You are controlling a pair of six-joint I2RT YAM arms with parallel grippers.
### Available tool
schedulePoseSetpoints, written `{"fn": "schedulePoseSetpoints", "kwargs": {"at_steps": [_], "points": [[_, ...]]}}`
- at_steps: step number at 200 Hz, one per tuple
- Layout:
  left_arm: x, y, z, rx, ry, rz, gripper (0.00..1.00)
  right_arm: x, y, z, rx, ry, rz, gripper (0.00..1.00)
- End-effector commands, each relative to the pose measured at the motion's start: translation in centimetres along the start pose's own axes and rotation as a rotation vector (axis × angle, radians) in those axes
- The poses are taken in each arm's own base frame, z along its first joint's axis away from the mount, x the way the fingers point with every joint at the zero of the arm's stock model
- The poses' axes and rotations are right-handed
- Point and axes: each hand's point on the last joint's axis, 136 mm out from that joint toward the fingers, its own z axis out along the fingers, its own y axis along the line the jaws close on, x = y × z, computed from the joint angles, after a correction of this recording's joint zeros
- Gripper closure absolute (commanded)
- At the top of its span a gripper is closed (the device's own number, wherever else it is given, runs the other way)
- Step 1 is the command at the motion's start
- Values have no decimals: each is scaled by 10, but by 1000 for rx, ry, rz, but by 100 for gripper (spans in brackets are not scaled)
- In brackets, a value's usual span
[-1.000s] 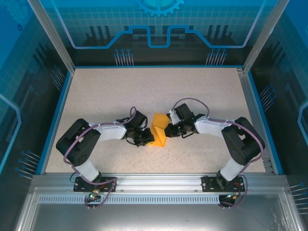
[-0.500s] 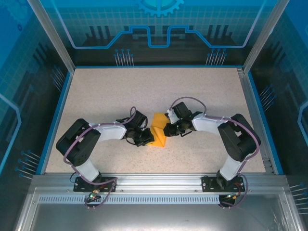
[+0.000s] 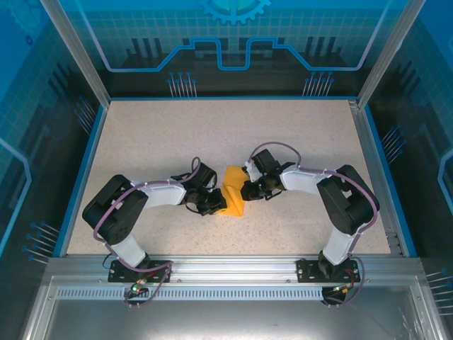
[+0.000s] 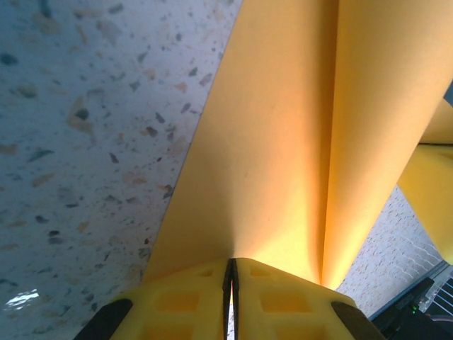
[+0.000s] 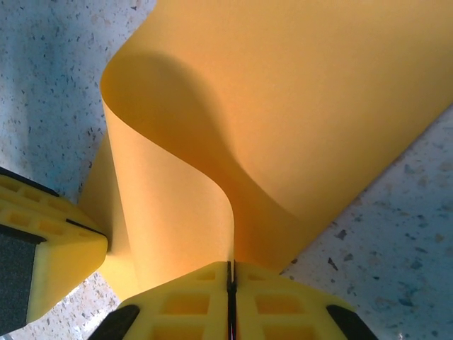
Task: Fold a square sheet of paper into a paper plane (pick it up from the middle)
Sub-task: Fold the triangle a second time at the center of the table.
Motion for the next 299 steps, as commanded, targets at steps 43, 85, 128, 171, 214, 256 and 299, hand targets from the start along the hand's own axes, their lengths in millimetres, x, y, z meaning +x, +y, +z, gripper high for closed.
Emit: {"fn": "schedulePoseSetpoints", "kwargs": {"at_steps": [43,85,128,171,214,256,299], "points": [[5,15,1,-72,10,4,87,-2,-1,5,16,20,-3,90],[4,14,0,-71,7,4,86,4,-3,4,33,27,3,90],[4,13,1,-70,12,6,86,4,-3,3,37,17,5,90],[4,12,0,-68,11,10,86,3,0,9,23,24,3,90],[3,9,-2,-59,2,15,85,8,-4,13,48,40,7,90],[1,2,-7,-42,-13,33,83,9,-9,14,72,44,12,90],[1,3,-5,-48,-7,36,85,5,-6,12,70,32,11,90]]}}
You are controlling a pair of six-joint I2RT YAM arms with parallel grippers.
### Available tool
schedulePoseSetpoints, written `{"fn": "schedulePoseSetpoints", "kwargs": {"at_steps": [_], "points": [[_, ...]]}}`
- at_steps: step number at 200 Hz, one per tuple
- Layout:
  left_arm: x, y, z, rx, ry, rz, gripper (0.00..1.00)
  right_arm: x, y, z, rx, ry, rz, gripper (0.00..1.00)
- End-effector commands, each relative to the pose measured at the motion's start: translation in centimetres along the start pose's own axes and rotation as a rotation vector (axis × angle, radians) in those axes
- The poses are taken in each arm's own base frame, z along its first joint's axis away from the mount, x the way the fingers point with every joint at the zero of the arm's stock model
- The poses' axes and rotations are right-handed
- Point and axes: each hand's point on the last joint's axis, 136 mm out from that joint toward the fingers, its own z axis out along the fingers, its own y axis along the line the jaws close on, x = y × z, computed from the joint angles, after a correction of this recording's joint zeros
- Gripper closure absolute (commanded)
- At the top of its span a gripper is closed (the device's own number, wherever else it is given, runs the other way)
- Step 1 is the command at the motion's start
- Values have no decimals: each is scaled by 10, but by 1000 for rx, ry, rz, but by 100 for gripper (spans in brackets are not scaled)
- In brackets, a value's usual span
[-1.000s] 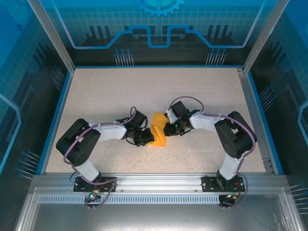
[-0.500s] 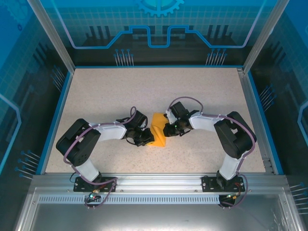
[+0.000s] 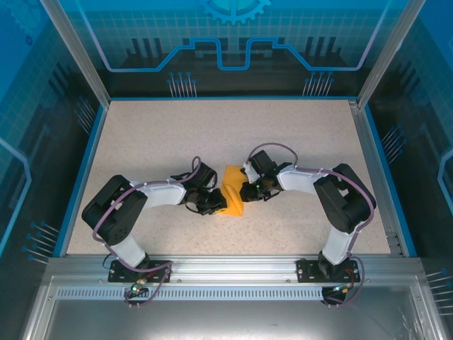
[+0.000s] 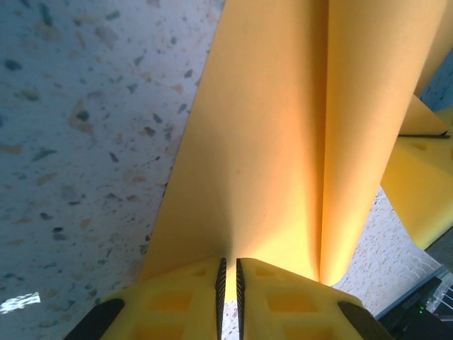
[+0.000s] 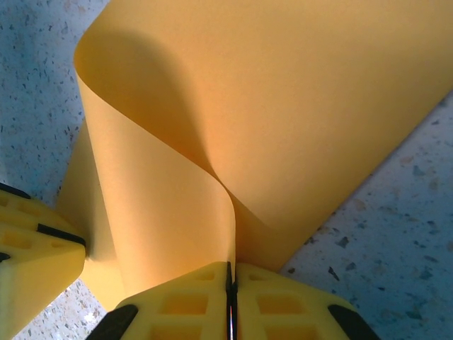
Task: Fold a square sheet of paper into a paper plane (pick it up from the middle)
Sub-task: Fold the triangle a second time at the center of the table.
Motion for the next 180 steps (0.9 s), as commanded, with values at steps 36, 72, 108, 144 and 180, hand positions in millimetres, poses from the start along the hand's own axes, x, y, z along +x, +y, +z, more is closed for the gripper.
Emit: {"fn": "schedulePoseSetpoints", "kwargs": {"at_steps": [36,72,108,144,180], "points": [[3,10,2,-59,11,4,86,-3,3,-2,17,-7,-8,90],[3,11,2,-62,12,2,86,-3,1,-3,27,-8,-7,90],[3,12,3,-64,15,2,87,-5,4,-3,13,-9,-10,90],[4,13,3,-66,16,0,86,-6,4,-5,20,-16,-15,90],[5,12,4,-65,18,1,86,-6,4,-2,16,-8,-19,90]]}}
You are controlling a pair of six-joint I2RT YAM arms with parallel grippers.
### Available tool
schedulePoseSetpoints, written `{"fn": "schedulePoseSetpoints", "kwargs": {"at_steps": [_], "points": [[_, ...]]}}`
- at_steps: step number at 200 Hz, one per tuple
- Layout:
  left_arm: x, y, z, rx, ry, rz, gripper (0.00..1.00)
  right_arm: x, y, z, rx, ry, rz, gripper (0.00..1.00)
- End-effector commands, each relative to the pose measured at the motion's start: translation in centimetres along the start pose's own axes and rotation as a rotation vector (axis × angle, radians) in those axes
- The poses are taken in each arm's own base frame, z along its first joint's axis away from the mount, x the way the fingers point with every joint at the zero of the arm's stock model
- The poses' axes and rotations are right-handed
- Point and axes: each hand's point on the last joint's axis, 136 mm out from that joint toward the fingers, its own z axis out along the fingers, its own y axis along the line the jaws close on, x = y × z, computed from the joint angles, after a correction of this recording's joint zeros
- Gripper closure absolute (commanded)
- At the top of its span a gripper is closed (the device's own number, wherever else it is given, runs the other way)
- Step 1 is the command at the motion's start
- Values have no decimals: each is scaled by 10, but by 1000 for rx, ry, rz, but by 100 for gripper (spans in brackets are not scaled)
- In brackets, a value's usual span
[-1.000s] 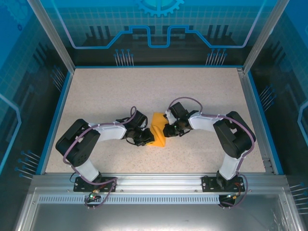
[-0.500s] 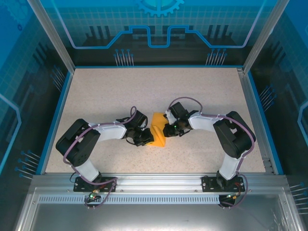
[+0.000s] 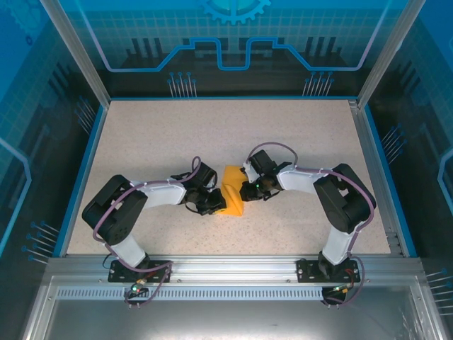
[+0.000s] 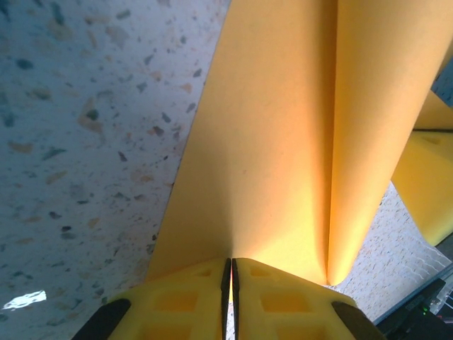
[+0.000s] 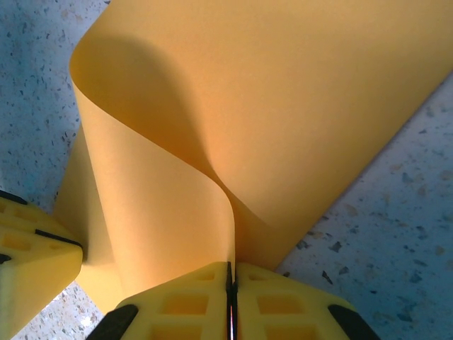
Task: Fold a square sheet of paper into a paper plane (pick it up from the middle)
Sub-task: Fold the triangle a second time at the center of the table.
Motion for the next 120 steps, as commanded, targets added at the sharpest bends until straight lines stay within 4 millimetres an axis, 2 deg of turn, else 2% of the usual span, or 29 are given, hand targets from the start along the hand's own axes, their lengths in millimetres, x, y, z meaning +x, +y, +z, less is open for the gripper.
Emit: {"fn": "schedulePoseSetpoints", "kwargs": {"at_steps": [1,59,96,120], "points": [[4,10,3,-56,16,4,86,-3,4,-2,6,0,-15,90],[3,6,2,-44,10,13,86,5,-4,6,30,33,4,90],[-5,-17,-16,29,-50,49,83,15,-14,12,73,70,14,90],[-16,-41,-36,123,-112,64,87,19,-18,14,87,81,16,90]]}}
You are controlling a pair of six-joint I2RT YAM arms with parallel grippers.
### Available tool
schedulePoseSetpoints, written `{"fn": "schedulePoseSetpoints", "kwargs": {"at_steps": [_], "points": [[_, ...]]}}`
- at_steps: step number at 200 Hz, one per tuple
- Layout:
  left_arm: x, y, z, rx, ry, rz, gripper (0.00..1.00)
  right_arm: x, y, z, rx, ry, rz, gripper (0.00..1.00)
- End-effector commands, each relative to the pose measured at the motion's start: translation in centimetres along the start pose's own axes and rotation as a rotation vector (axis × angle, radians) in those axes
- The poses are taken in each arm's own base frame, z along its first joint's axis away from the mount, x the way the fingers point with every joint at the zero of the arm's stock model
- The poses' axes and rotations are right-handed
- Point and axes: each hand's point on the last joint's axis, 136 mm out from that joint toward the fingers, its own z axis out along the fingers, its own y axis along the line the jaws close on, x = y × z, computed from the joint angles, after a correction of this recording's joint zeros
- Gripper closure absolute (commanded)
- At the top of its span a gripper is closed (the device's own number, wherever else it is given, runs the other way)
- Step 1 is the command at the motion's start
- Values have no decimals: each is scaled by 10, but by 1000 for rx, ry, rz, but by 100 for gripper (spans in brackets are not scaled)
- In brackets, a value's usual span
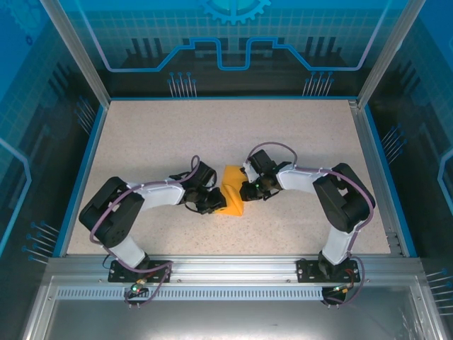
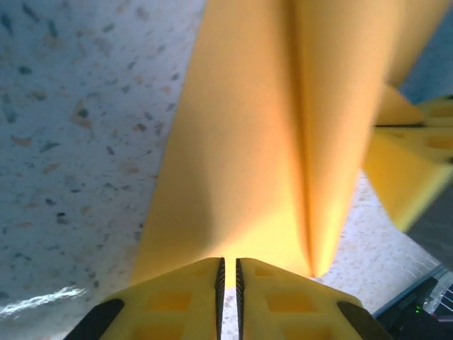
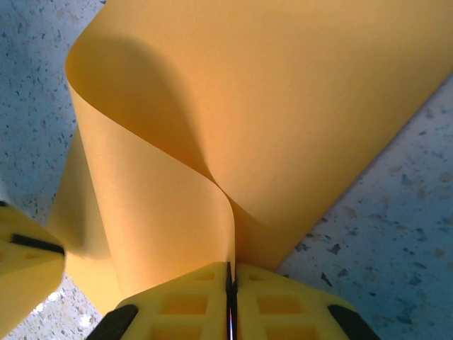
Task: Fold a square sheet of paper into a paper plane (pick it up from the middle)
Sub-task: Fold the triangle a second time at the center of the table.
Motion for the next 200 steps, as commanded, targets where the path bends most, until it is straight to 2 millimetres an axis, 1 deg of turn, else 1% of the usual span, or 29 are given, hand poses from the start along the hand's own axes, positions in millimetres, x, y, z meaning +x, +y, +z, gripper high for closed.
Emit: {"fn": "schedulePoseSetpoints", "kwargs": {"at_steps": [1,10,15,29,42,59,75,90,148,200], "points": [[-15,-33,-24,103,-82,46,88,19,-16,12,78,72,12,90],[-21,-40,-30,145,-100,40,93,19,-17,12,82,71,13,90],[-24,-44,-32,166,-110,36,100,20,-18,12,83,72,14,90],[-33,-52,-37,228,-131,17,100,20,-18,12,84,71,13,90],[-41,-62,-38,295,-135,6,100,20,-18,13,84,72,17,90],[-48,-73,-33,337,-128,1,100,20,-17,13,82,70,16,90],[-52,-78,-28,360,-125,-2,100,20,-17,14,81,72,16,90],[-56,-78,-23,357,-123,-7,100,19,-17,14,81,72,18,90],[-60,-67,-4,313,-106,-11,100,19,-17,15,85,74,18,90],[-59,-50,12,263,-90,-27,100,20,-17,16,84,77,17,90]]}}
